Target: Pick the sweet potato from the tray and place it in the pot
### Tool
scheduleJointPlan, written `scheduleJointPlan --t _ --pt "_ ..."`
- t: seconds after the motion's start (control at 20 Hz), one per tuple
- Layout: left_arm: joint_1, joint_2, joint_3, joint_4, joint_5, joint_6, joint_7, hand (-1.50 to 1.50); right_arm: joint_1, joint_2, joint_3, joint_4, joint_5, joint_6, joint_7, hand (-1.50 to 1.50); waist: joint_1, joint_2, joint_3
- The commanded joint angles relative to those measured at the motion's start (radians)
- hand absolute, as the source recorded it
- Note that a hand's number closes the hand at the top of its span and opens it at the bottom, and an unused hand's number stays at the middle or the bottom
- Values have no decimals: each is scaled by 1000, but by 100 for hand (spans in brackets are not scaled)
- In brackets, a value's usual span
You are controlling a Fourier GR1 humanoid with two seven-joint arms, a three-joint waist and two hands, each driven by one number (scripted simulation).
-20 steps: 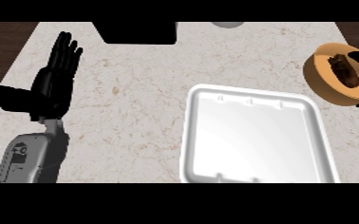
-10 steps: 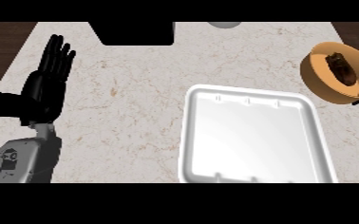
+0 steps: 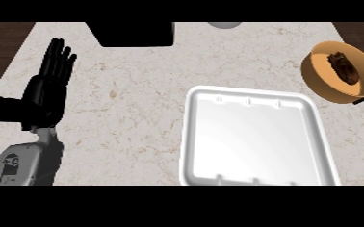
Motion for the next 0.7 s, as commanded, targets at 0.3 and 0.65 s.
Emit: scheduleJointPlan --t 0.3,0.65 --pt "-22 -8 22 125 -6 -30 -95 0 293 -31 -124 -246 -224 112 -49 -150 -1 4 0" --pt "8 -10 9 -15 -17 -9 -5 0 476 44 -191 -373 -362 158 -104 -150 9 4 0"
